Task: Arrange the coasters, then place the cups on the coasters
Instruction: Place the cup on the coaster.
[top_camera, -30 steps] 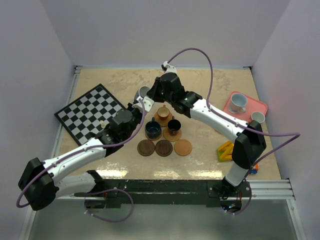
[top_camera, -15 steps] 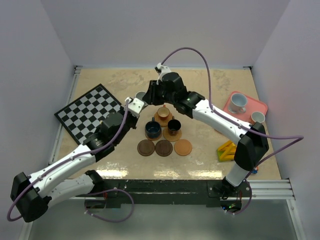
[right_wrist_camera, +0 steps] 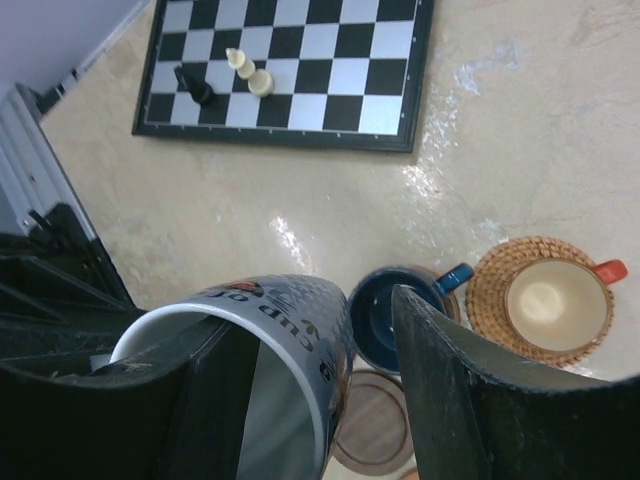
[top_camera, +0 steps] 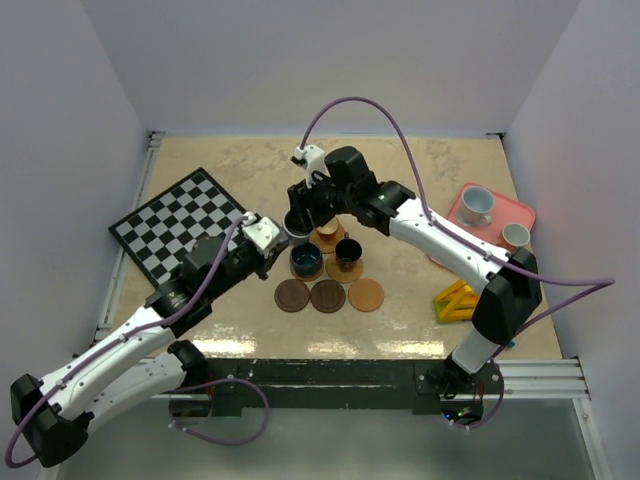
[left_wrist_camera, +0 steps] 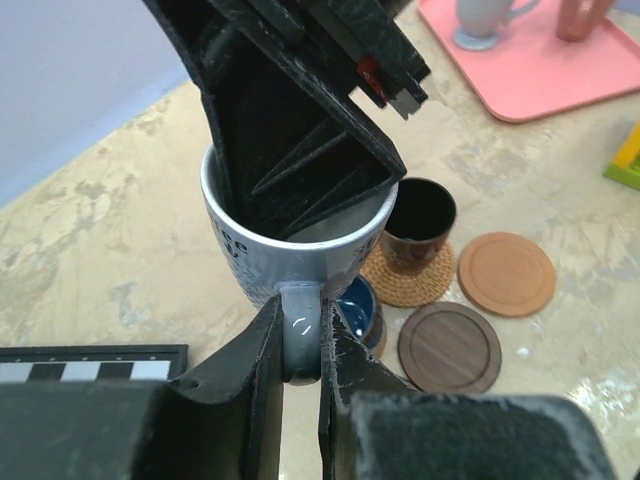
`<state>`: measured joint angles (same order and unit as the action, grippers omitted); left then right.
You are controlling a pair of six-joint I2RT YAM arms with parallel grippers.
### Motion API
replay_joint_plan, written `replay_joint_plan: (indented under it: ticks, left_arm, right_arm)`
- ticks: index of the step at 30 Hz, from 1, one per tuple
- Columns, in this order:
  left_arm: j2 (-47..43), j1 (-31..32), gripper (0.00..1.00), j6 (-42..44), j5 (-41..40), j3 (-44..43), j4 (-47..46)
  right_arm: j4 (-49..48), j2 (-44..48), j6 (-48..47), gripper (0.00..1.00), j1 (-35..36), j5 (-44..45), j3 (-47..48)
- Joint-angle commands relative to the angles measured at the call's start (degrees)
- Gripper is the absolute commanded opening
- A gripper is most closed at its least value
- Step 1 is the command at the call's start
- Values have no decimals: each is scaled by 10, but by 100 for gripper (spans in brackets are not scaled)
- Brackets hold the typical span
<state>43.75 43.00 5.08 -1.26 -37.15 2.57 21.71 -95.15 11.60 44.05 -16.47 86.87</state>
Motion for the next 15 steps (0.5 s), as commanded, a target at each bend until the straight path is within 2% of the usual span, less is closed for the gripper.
replay_joint_plan:
  ticks: [1,5,9,15]
  left_arm:
    - [6,-13,0,-3,148,-22,10]
    - [19,-42,0,11,224,-34,39]
    - [32,-90,0,13,311,-36,50]
    - [45,-100,0,14,357,-41,49]
  right_arm:
    - [53,33,-94,59,5,-17,44]
    - [109,49,-150,59,4,9,56]
    - [130,77,-184,56,4,-4,38]
    - [138,98,-209,53,5,-35,-4]
